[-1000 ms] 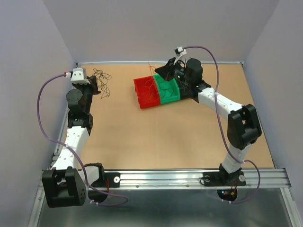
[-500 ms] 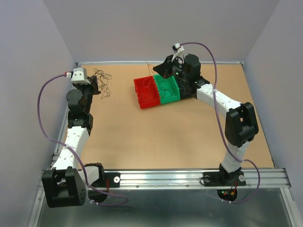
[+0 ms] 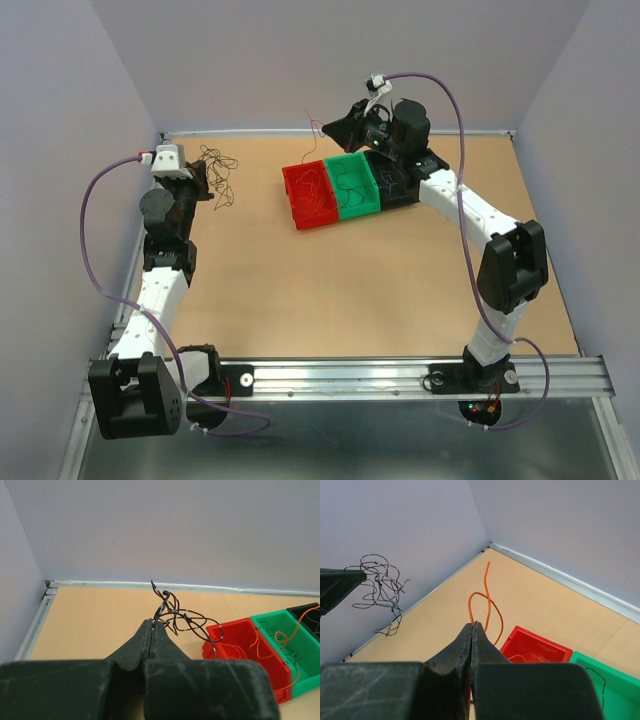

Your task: Untangle the cables

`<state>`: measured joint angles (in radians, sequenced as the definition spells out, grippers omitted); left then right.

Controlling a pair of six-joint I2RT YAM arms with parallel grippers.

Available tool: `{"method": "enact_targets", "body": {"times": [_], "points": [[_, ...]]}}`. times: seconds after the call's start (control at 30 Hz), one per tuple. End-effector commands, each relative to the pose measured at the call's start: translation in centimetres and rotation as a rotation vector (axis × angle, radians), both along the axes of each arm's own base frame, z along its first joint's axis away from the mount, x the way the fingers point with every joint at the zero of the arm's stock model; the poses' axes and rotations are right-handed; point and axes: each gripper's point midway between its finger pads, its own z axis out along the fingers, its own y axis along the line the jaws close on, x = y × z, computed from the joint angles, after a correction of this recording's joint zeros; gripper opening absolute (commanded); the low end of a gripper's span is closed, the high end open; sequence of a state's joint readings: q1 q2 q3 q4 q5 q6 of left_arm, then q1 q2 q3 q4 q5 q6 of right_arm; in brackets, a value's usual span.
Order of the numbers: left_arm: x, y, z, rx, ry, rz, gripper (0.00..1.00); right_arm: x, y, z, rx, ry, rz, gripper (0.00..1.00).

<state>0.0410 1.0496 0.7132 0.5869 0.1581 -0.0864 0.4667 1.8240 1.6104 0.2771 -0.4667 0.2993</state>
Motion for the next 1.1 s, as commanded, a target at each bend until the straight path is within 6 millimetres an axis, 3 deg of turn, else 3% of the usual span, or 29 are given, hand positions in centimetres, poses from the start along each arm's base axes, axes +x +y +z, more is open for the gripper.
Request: {"method": "enact_targets", "body": {"times": [0.0, 0.2, 0.4, 0.6, 0.8, 0.9, 0.93, 1.03, 1.07], "points": [[-0.5, -0.2, 2.5, 0.020, -0.092, -0.012, 0.00, -0.5, 0.2, 3.2, 0.024, -0.071, 0.006, 0.00], [-0.5, -0.1, 2.5, 0.021, -0.091, -0.011, 0.00, -0.4, 0.9, -0.6, 0.002, 0.002, 0.038, 0.01], [-0.5, -0.3, 2.6, 0.024, -0.094, -0.019, 0.00, 0.1, 1.8, -7.0, -0.069, 0.128, 0.025, 0.00], [-0.7, -0.7, 2.6, 0.031, -0.098, -0.043, 0.00, 0.0, 2.6, -14.7, -0.189, 0.232, -0.059, 0.01], [-1.0, -1.0, 2.9, 0.030, -0.106, -0.062, 0.00, 1.7, 3.8, -21.1, -0.364, 0.293, -0.221, 0.00], [-1.1, -1.2, 2.9, 0.030, -0.106, -0.071, 0.00, 2.6, 4.8, -22.4, -0.452, 0.301, -0.288, 0.01], [-1.1, -1.2, 3.0, 0.032, -0.109, -0.070, 0.00, 2.9, 4.8, -24.5, -0.492, 0.325, -0.307, 0.00], [-1.3, -1.1, 3.2, 0.034, -0.114, -0.064, 0.00, 3.5, 4.5, -26.1, -0.548, 0.345, -0.367, 0.01], [-1.3, -1.1, 3.1, 0.033, -0.111, -0.065, 0.00, 3.4, 4.4, -27.7, -0.583, 0.364, -0.370, 0.00]]}}
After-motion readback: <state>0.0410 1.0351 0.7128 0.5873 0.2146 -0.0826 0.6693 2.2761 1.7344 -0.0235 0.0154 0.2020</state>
